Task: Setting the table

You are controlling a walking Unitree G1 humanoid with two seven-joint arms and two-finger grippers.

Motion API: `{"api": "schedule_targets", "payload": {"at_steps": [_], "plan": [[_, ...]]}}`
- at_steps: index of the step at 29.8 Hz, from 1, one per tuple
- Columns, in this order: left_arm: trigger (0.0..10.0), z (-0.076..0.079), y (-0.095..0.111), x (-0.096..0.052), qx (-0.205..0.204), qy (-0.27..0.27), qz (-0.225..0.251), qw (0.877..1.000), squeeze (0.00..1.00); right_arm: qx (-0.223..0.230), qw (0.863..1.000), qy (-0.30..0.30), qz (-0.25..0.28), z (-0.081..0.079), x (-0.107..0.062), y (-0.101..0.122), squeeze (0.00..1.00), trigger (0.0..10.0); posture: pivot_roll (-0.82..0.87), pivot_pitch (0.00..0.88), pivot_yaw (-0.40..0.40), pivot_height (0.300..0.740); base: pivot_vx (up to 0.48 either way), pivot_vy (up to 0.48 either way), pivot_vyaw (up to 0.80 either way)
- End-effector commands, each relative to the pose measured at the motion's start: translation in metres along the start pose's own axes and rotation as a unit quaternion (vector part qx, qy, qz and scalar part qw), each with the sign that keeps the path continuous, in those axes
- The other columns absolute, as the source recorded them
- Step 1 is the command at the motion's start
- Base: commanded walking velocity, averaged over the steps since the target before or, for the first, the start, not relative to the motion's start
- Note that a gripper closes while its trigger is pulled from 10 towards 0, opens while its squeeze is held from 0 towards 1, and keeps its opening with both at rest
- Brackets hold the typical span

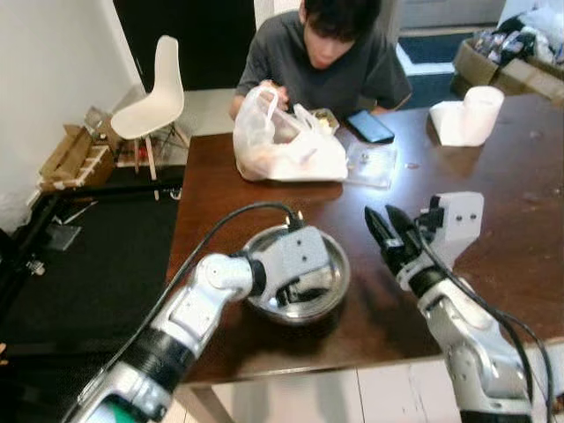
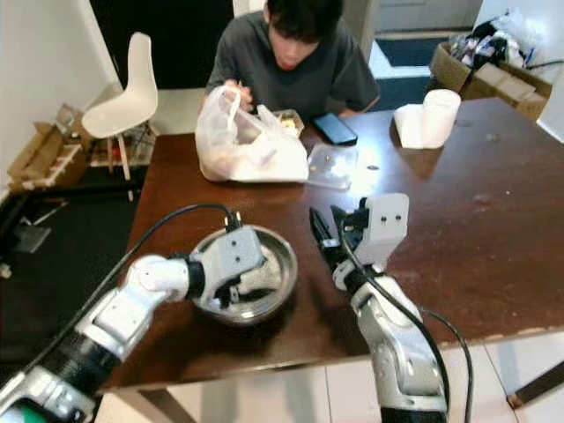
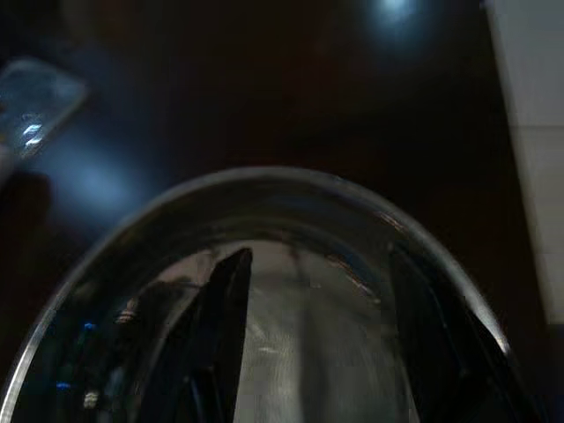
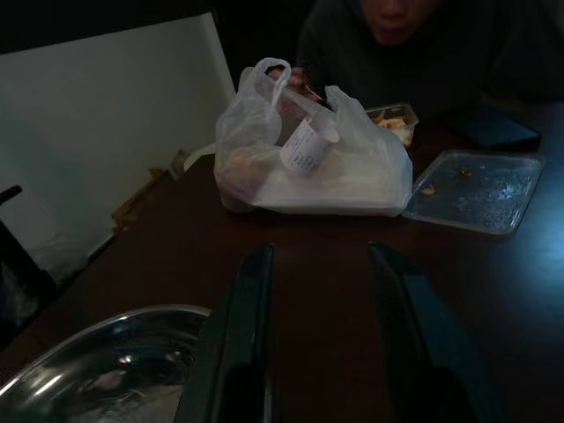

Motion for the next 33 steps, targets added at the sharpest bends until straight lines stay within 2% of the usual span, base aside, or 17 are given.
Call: {"api": "schedule_targets", "payload": {"at_steps": [1, 2, 3, 4, 7, 8, 10, 13, 16, 18, 19, 20, 21, 24, 28, 31, 33], "plan": [[10.0, 0.005, 0.001, -0.001, -0.035, 0.003, 0.006, 0.999, 0.0, -0.003, 0.999, 0.028, -0.019, -0.007, -0.003, -0.004, 0.0, 10.0, -0.1, 0.0, 0.147, 0.74, 0.0, 0.0, 0.0], [10.0, 0.005, 0.001, -0.001, -0.035, 0.003, 0.006, 0.999, 0.0, -0.003, 0.999, 0.028, -0.019, -0.007, -0.003, -0.004, 0.0, 10.0, -0.1, 0.0, 0.147, 0.74, 0.0, 0.0, 0.0], [10.0, -0.01, 0.002, -0.004, -0.047, 0.045, 0.009, 0.998, 0.0, -0.007, 0.999, 0.035, -0.024, -0.008, -0.003, -0.005, 0.0, 10.0, -0.1, 0.0, 0.144, 0.74, 0.0, 0.0, 0.0], [10.0, -0.01, 0.002, -0.004, -0.047, 0.045, 0.009, 0.998, 0.0, -0.007, 0.999, 0.035, -0.024, -0.008, -0.003, -0.005, 0.0, 10.0, -0.1, 0.0, 0.144, 0.74, 0.0, 0.0, 0.0], [10.0, -0.076, 0.007, -0.031, -0.025, 0.22, 0.016, 0.975, 0.0, -0.021, 0.996, 0.065, -0.054, -0.016, -0.005, -0.011, 0.0, 10.0, -0.1, 0.0, 0.139, 0.74, 0.0, 0.0, 0.0], [10.0, -0.076, 0.007, -0.031, -0.025, 0.22, 0.016, 0.975, 0.0, -0.021, 0.996, 0.065, -0.054, -0.016, -0.005, -0.011, 0.0, 10.0, -0.1, 0.0, 0.139, 0.74, 0.0, 0.0, 0.0], [10.0, -0.097, 0.01, -0.051, 0.004, 0.279, 0.01, 0.96, 0.0, -0.033, 0.991, 0.087, -0.092, -0.022, -0.01, -0.022, 0.0, 10.0, -0.1, 0.0, 0.135, 0.74, 0.0, 0.0, 0.0], [10.0, -0.125, 0.023, -0.095, 0.031, 0.349, 0.018, 0.937, 0.0, -0.03, 0.984, 0.097, -0.146, -0.025, -0.021, -0.042, 0.0, 10.0, -0.1, 0.0, 0.13, 0.74, 0.0, 0.0, 0.0], [10.0, -0.13, 0.025, -0.107, 0.041, 0.361, 0.017, 0.932, 0.0, -0.025, 0.984, 0.093, -0.152, -0.025, -0.022, -0.046, 0.0, 10.0, -0.1, 0.0, 0.129, 0.74, 0.0, 0.0, 0.0], [10.0, -0.139, 0.025, -0.129, 0.064, 0.387, 0.0, 0.92, 0.0, -0.021, 0.983, 0.085, -0.162, -0.024, -0.02, -0.053, 0.0, 10.0, -0.09, 0.0, 0.126, 0.74, 0.0, 0.0, 0.0], [10.0, -0.139, 0.025, -0.129, 0.064, 0.387, 0.0, 0.92, 0.0, -0.021, 0.983, 0.085, -0.162, -0.024, -0.02, -0.053, 0.0, 10.0, -0.09, 0.0, 0.126, 0.74, 0.0, 0.0, 0.0], [10.0, -0.144, 0.025, -0.141, 0.074, 0.405, -0.01, 0.911, 0.0, -0.028, 0.982, 0.077, -0.171, -0.022, -0.018, -0.058, 0.0, 10.0, -0.09, 0.0, 0.122, 0.74, 0.0, 0.0, 0.0], [10.0, -0.144, 0.025, -0.141, 0.074, 0.405, -0.01, 0.911, 0.0, -0.028, 0.982, 0.077, -0.171, -0.022, -0.018, -0.058, 0.0, 10.0, -0.09, 0.0, 0.122, 0.74, 0.0, 0.0, 0.0], [10.0, -0.151, 0.024, -0.163, 0.09, 0.437, -0.025, 0.895, 0.0, -0.049, 0.979, 0.066, -0.187, -0.017, -0.015, -0.066, 0.0, 10.0, -0.08, 0.0, 0.114, 0.74, 0.0, 0.0, 0.0], [10.0, -0.15, 0.02, -0.17, 0.086, 0.445, -0.031, 0.891, 0.0, -0.074, 0.979, 0.047, -0.186, -0.009, -0.011, -0.066, 0.0, 10.0, -0.07, 0.0, 0.109, 0.74, 0.0, 0.0, 0.0], [10.0, -0.145, 0.016, -0.173, 0.081, 0.446, -0.038, 0.891, 0.0, -0.109, 0.979, 0.016, -0.17, 0.005, -0.006, -0.059, 0.0, 10.0, -0.08, 0.0, 0.11, 0.74, 0.0, 0.0, 0.0], [10.0, -0.144, 0.016, -0.172, 0.08, 0.445, -0.038, 0.891, 0.0, -0.11, 0.98, 0.01, -0.167, 0.008, -0.005, -0.057, 0.0, 10.0, -0.08, 0.0, 0.11, 0.74, 0.0, 0.0, 0.0]]}}
Point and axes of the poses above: a point about 5 cm out from each wrist's last joint towards the gripper, its own x axis pointing out of the wrist towards the gripper, its own y axis along the axis of the wrist's last joint, z = x × y, the point moved 4 cm from there along x, pointing out of the wrist towards the gripper, and after that the axes turned 6 degrees about x, right-handed, at the moved point
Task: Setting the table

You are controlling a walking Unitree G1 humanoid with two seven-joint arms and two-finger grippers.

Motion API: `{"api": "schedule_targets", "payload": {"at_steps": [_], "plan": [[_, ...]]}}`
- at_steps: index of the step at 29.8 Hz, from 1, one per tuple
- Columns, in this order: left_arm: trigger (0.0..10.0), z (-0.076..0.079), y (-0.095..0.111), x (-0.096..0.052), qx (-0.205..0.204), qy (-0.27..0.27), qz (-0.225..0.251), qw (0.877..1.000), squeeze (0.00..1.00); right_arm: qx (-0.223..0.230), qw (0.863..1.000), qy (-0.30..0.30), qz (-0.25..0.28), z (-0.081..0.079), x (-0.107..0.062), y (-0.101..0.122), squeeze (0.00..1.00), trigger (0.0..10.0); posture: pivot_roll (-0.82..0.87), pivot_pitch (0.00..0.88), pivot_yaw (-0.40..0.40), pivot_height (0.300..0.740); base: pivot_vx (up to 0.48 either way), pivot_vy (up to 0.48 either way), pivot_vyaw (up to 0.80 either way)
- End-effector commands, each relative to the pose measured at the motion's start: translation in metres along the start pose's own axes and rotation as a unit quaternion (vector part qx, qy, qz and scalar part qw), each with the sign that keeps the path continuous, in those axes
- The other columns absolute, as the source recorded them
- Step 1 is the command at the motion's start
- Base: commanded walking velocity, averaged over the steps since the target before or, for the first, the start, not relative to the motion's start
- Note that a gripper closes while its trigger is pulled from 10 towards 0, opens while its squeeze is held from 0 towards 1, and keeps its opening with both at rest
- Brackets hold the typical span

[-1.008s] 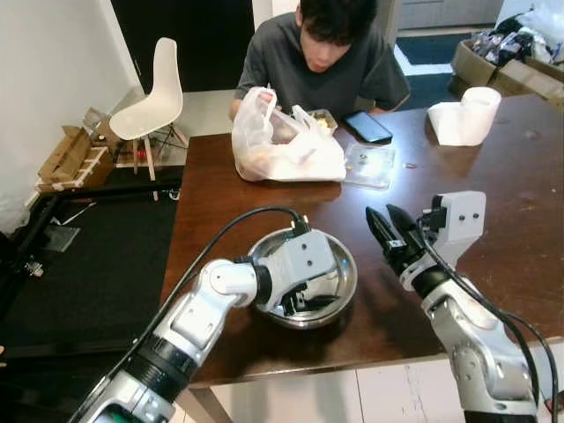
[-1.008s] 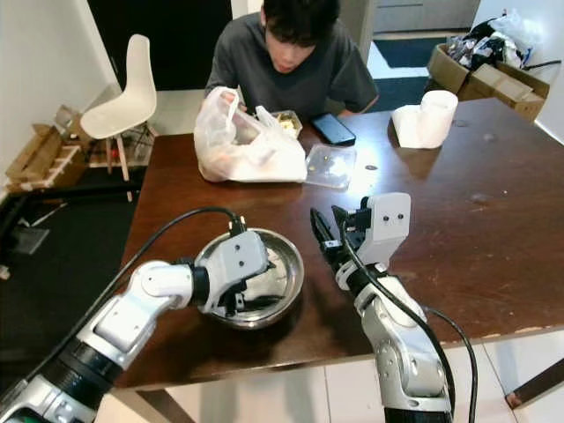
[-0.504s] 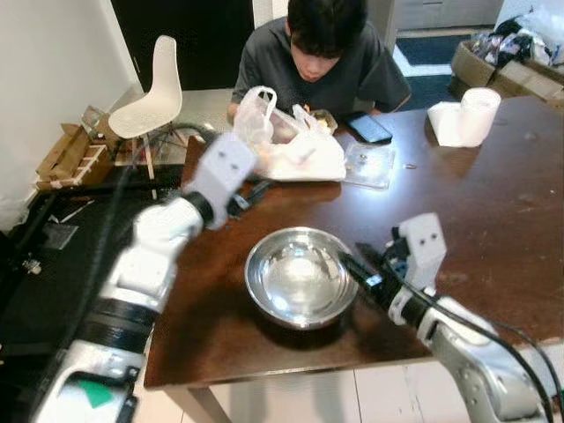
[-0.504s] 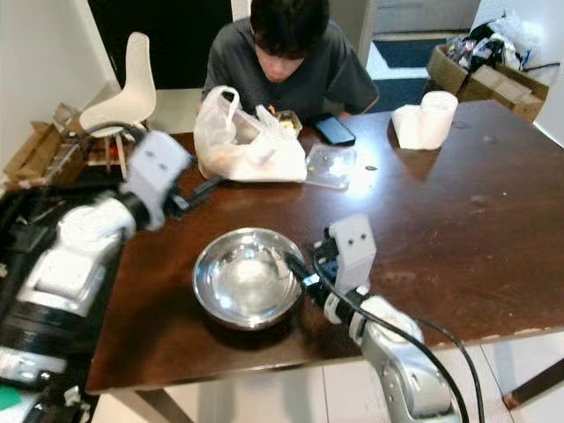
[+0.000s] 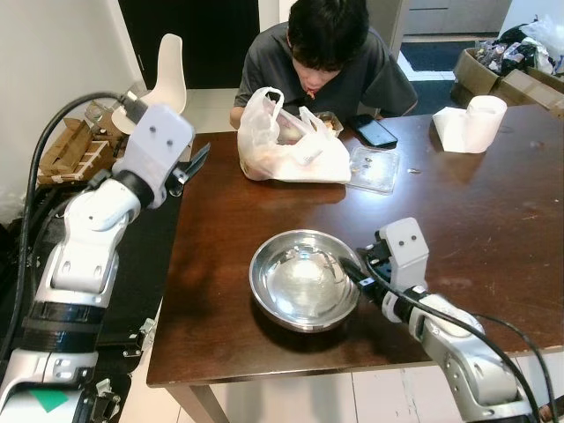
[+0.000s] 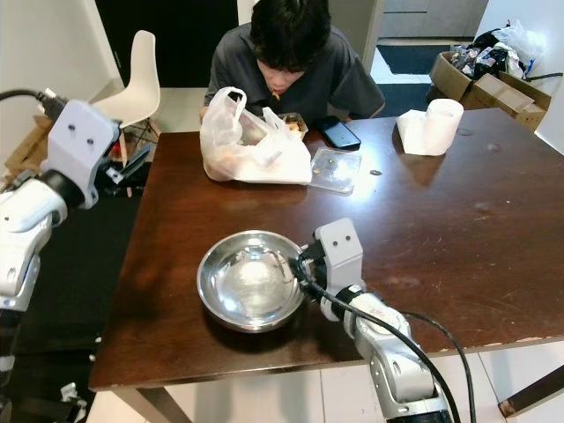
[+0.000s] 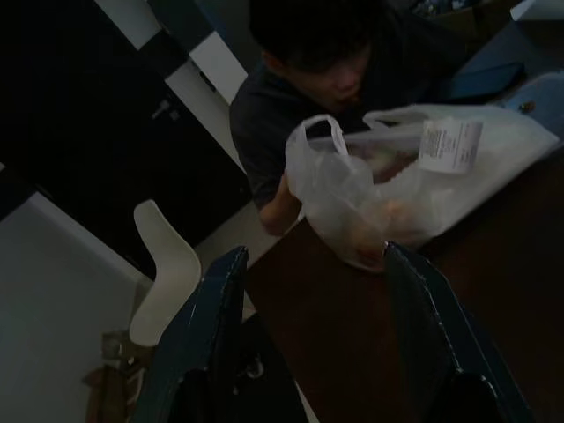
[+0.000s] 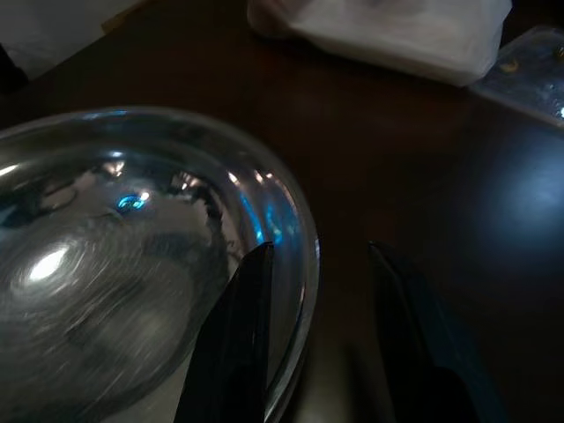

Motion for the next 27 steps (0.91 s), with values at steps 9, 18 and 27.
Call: {"api": "schedule_targets", "payload": {"at_steps": [9, 18, 27], "plan": [[10.0, 0.0, -0.001, -0.003, 0.001, 0.003, -0.008, 1.0, 0.0, 0.062, 0.998, 0.003, -0.01, 0.007, -0.001, -0.009, 0.0, 10.0, -0.08, 0.0, 0.108, 0.74, 0.0, 0.0, 0.0], [10.0, 0.0, 0.003, -0.004, 0.003, 0.007, -0.004, 1.0, 0.0, 0.135, 0.989, 0.039, -0.046, 0.001, -0.001, -0.023, 0.0, 10.0, -0.08, 0.0, 0.098, 0.74, 0.0, 0.0, 0.0], [10.0, 0.002, 0.003, -0.006, 0.0, 0.009, -0.003, 1.0, 0.0, 0.19, 0.976, 0.057, -0.092, 0.002, -0.006, -0.04, 0.0, 10.0, -0.08, 0.0, 0.086, 0.74, 0.0, 0.0, 0.0]]}}
Point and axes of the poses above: a point about 5 cm out from each wrist's last joint towards the gripper, its own x axis pointing out of the wrist towards the gripper, its own y axis along the axis of the wrist's last joint, z = x × y, the point moved 4 cm from there along x, pointing out of the wrist towards the gripper, and after that the axes turned 6 degrees about x, right-handed, at the moved point
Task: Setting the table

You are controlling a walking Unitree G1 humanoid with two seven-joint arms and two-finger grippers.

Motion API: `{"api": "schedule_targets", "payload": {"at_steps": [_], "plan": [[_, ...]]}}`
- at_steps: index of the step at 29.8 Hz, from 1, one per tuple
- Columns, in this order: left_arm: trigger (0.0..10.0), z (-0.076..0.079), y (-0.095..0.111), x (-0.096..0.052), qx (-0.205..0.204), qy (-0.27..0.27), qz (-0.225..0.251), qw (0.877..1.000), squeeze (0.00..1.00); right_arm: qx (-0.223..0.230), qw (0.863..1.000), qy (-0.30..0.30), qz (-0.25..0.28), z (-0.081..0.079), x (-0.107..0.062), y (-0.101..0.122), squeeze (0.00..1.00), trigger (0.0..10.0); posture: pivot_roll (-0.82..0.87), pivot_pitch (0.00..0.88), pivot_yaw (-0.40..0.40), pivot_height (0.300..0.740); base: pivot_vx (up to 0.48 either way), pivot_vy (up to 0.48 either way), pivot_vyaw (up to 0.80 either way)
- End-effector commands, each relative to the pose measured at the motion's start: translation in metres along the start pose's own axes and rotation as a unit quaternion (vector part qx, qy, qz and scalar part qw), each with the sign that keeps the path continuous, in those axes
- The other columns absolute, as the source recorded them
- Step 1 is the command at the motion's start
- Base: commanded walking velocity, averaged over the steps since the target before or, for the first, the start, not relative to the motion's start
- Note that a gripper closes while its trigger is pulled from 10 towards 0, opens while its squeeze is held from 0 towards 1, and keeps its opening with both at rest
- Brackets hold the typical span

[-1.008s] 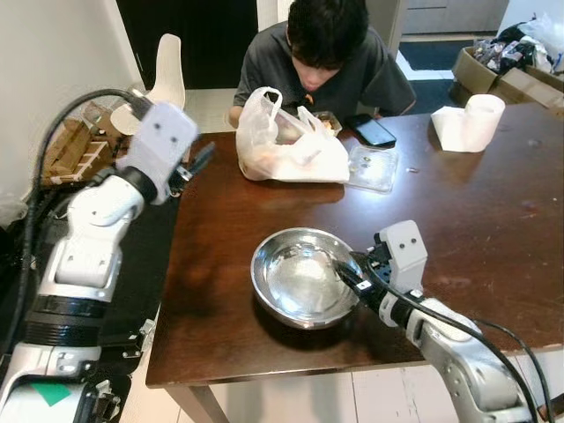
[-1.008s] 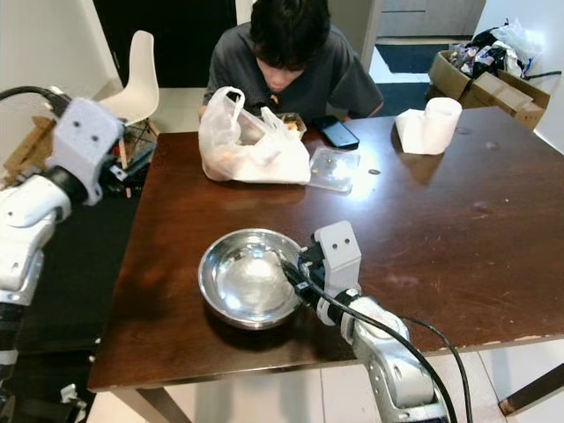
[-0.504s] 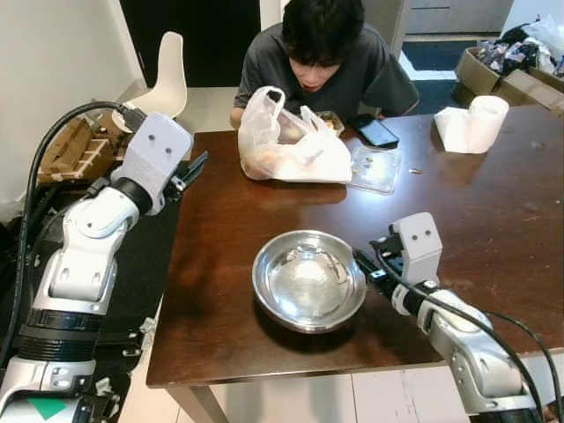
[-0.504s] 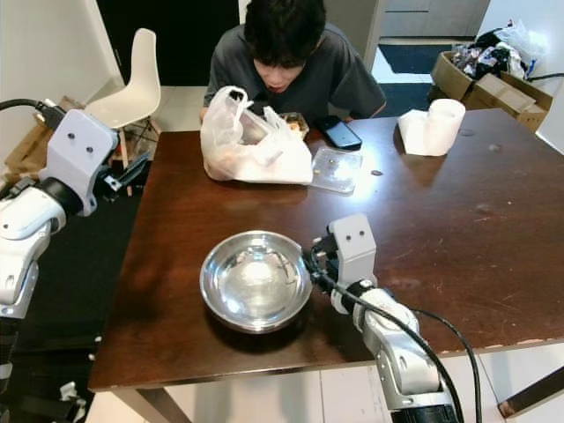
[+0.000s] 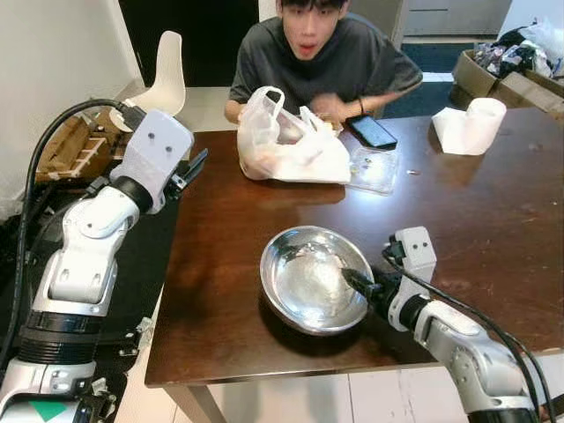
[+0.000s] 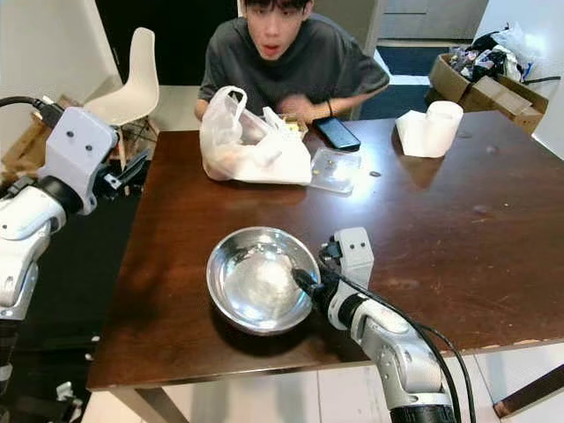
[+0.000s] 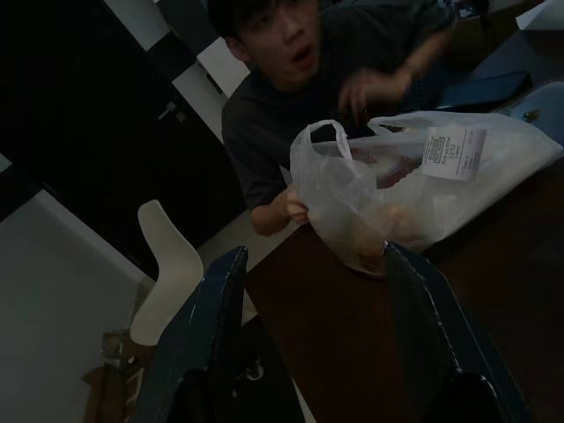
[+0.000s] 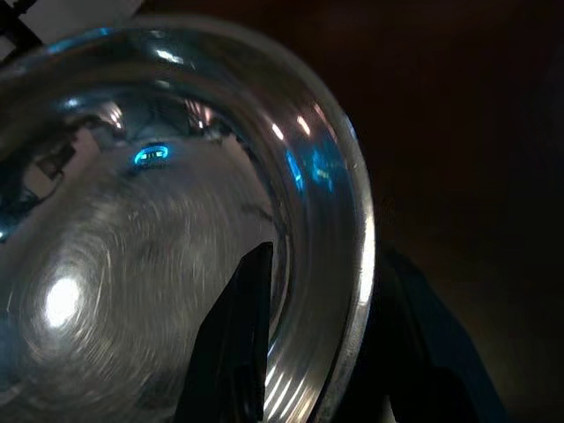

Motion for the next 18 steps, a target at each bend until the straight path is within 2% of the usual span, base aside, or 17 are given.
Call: {"api": "schedule_targets", "payload": {"at_steps": [1, 5, 11, 13, 14, 15, 18], "plan": [[10.0, 0.002, -0.002, -0.003, -0.001, -0.001, -0.006, 1.0, 0.0, 0.029, 0.999, 0.012, -0.026, 0.001, -0.003, -0.012, 0.0, 10.0, -0.08, 0.0, 0.082, 0.74, 0.0, 0.0, 0.0], [10.0, 0.003, -0.003, -0.003, -0.002, 0.0, -0.008, 1.0, 0.0, 0.074, 0.995, 0.047, -0.038, -0.005, -0.009, -0.018, 0.0, 10.0, -0.08, 0.0, 0.082, 0.74, 0.0, 0.0, 0.0], [10.0, 0.005, -0.003, -0.002, -0.004, 0.0, -0.008, 1.0, 0.0, 0.118, 0.988, 0.092, -0.042, -0.016, -0.011, -0.024, 0.0, 10.0, -0.08, 0.0, 0.081, 0.74, 0.0, 0.0, 0.0], [10.0, 0.005, -0.003, -0.002, -0.004, 0.0, -0.009, 1.0, 0.0, 0.12, 0.987, 0.096, -0.044, -0.017, -0.011, -0.026, 0.0, 10.0, -0.08, 0.0, 0.081, 0.74, 0.0, 0.0, 0.0], [10.0, 0.006, -0.003, -0.002, -0.005, 0.001, -0.009, 1.0, 0.0, 0.121, 0.987, 0.091, -0.049, -0.017, -0.009, -0.03, 0.0, 4.5, -0.08, 0.0, 0.081, 0.74, 0.0, 0.0, 0.0], [10.0, 0.007, -0.003, -0.002, -0.005, 0.0, -0.01, 1.0, 0.0, 0.131, 0.987, 0.078, -0.05, -0.015, -0.006, -0.036, 0.0, 0.0, -0.07, 0.0, 0.083, 0.74, 0.0, 0.0, 0.0], [10.0, 0.007, -0.003, -0.003, -0.006, 0.0, -0.01, 1.0, 0.0, 0.137, 0.987, 0.071, -0.05, -0.014, -0.004, -0.039, 0.0, 0.0, -0.07, 0.0, 0.084, 0.74, 0.0, 0.0, 0.0]]}}
Point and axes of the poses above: a point about 5 cm out from each wrist's last joint towards the gripper, its own x axis pointing out of the wrist towards the gripper, its own y axis along the axis of the wrist's last joint, z = x × y, the point moved 4 cm from there along x, pointing out of the wrist towards the gripper, and after that the axes turned 6 degrees about x, right-handed, at the moved point
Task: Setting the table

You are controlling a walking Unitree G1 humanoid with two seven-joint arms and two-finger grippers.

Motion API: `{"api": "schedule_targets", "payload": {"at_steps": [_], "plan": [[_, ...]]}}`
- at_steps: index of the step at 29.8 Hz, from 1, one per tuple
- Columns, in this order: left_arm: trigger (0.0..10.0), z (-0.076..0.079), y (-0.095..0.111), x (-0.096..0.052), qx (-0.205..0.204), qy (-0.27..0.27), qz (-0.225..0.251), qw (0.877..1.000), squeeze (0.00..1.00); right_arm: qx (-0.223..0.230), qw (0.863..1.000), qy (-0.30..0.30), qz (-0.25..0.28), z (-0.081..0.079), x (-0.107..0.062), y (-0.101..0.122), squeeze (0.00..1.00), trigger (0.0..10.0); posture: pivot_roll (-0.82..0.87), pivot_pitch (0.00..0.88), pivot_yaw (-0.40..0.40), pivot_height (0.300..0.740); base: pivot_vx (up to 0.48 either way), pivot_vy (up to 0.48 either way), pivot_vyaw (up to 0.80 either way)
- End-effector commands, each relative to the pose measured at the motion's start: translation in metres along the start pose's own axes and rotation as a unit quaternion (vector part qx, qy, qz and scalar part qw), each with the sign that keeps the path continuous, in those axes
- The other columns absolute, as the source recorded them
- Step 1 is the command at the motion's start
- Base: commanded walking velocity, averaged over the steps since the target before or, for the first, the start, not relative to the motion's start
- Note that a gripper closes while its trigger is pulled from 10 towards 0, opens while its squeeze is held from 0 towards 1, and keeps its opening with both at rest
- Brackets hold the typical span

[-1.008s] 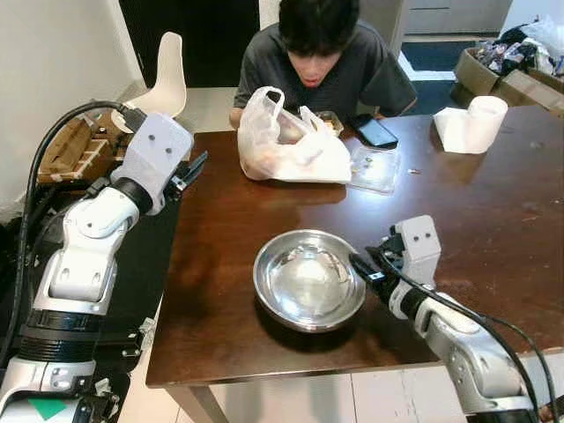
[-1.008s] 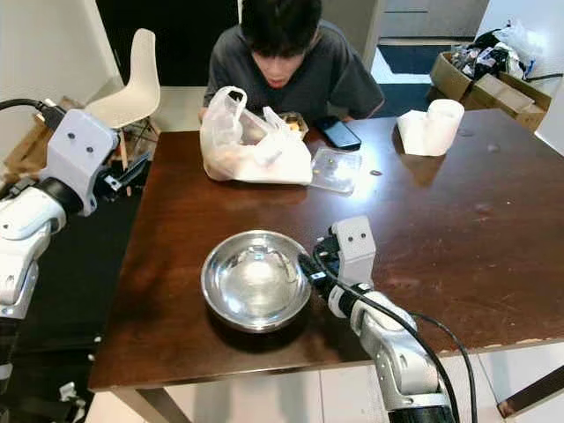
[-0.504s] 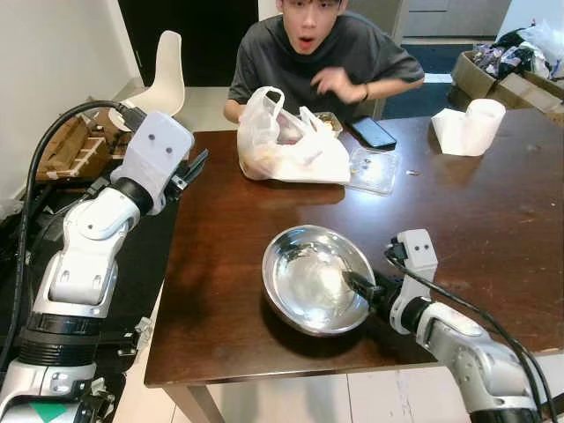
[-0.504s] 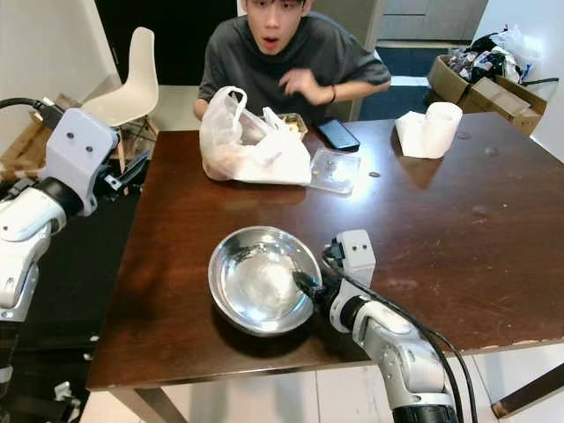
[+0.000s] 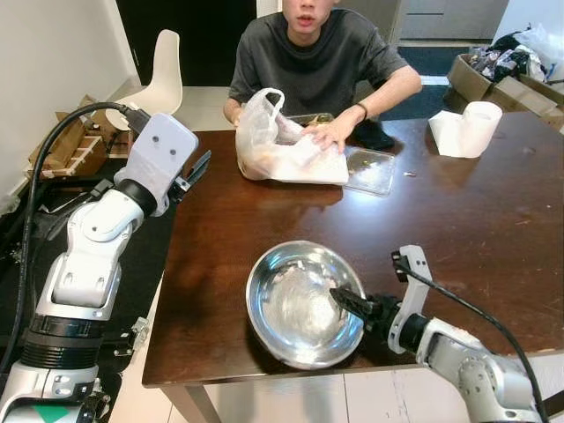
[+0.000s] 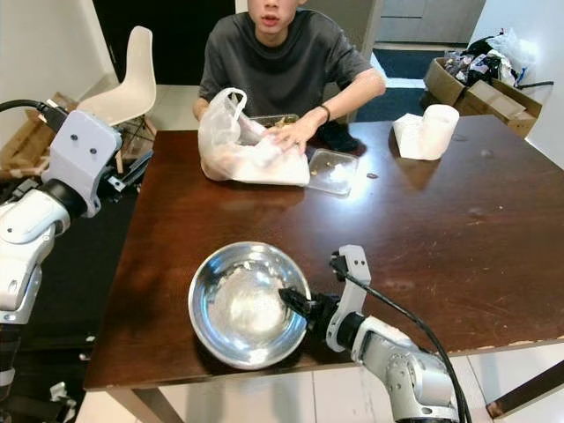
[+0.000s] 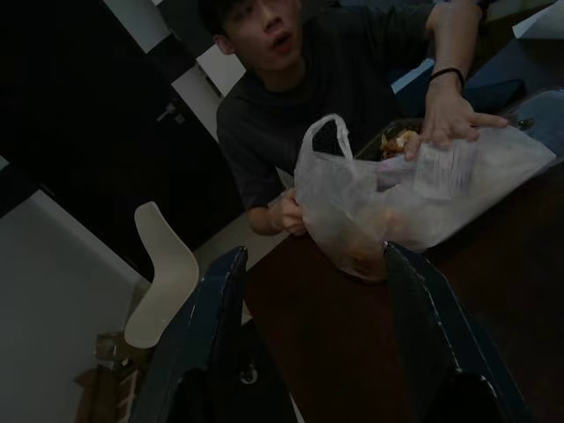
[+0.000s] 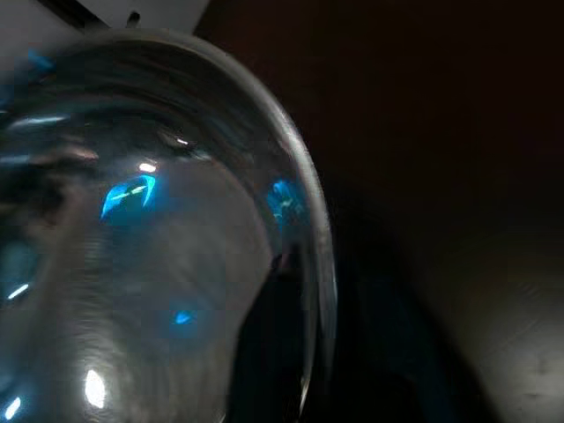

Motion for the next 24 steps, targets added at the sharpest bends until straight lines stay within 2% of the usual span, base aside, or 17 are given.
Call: {"api": "schedule_targets", "payload": {"at_steps": [1, 6, 9, 10, 13, 15, 17, 20, 22, 24], "plan": [[10.0, 0.003, -0.004, -0.003, -0.003, -0.002, -0.009, 1.0, 0.0, 0.017, 1.0, -0.011, -0.005, 0.005, -0.001, -0.008, 0.0, 0.0, -0.07, 0.0, 0.084, 0.74, 0.0, 0.0, 0.0], [10.0, 0.003, -0.006, -0.003, -0.002, -0.002, -0.011, 1.0, 0.0, 0.05, 0.999, 0.0, 0.014, 0.003, -0.001, -0.006, 0.0, 0.0, -0.07, 0.0, 0.086, 0.74, 0.0, 0.0, 0.0], [10.0, 0.005, -0.007, -0.003, -0.003, 0.0, -0.013, 1.0, 0.0, 0.081, 0.995, 0.008, 0.062, 0.001, -0.003, 0.008, 0.0, 0.0, -0.07, 0.0, 0.086, 0.74, 0.0, 0.0, 0.0], [10.0, 0.005, -0.007, -0.003, -0.003, 0.0, -0.013, 1.0, 0.0, 0.081, 0.995, 0.008, 0.062, 0.001, -0.003, 0.008, 0.0, 0.0, -0.07, 0.0, 0.086, 0.74, 0.0, 0.0, 0.0], [10.0, 0.006, -0.009, -0.002, -0.01, 0.009, -0.018, 1.0, 0.0, 0.102, 0.987, 0.022, 0.125, -0.003, -0.006, 0.027, 0.0, 0.0, -0.07, 0.0, 0.086, 0.74, 0.0, 0.0, 0.0], [10.0, 0.003, -0.011, -0.001, -0.03, 0.037, -0.022, 0.999, 0.0, 0.092, 0.98, 0.027, 0.172, -0.009, -0.01, 0.042, 0.0, 0.0, -0.07, 0.0, 0.089, 0.74, 0.0, 0.0, 0.0], [10.0, 0.002, -0.011, 0.0, -0.038, 0.048, -0.024, 0.998, 0.0, 0.088, 0.978, 0.028, 0.187, -0.011, -0.012, 0.047, 0.0, 0.0, -0.07, 0.0, 0.089, 0.74, 0.0, 0.0, 0.0], [10.0, -0.002, -0.014, 0.0, -0.074, 0.087, -0.028, 0.993, 0.0, 0.043, 0.961, 0.05, 0.27, -0.037, -0.023, 0.08, 0.0, 0.0, -0.09, 0.0, 0.102, 0.74, 0.0, 0.0, 0.0], [10.0, -0.003, -0.016, -0.001, -0.084, 0.102, -0.032, 0.991, 0.0, 0.027, 0.948, 0.062, 0.312, -0.051, -0.031, 0.096, 0.0, 0.0, -0.09, 0.0, 0.102, 0.74, 0.0, 0.0, 0.0], [10.0, -0.003, -0.017, -0.001, -0.086, 0.106, -0.033, 0.99, 0.0, 0.024, 0.943, 0.066, 0.327, -0.056, -0.034, 0.101, 0.0, 0.0, -0.09, 0.0, 0.104, 0.74, 0.0, 0.0, 0.0]]}}
Point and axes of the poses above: a point about 5 cm out from each wrist's last joint towards the gripper, its own x axis pointing out of the wrist towards the gripper, its own y axis along the axis of the wrist's last joint, z = x × y, the point moved 4 cm from there along x, pointing out of the wrist towards the gripper, and after that the axes turned 6 degrees about x, right-handed, at the moved point
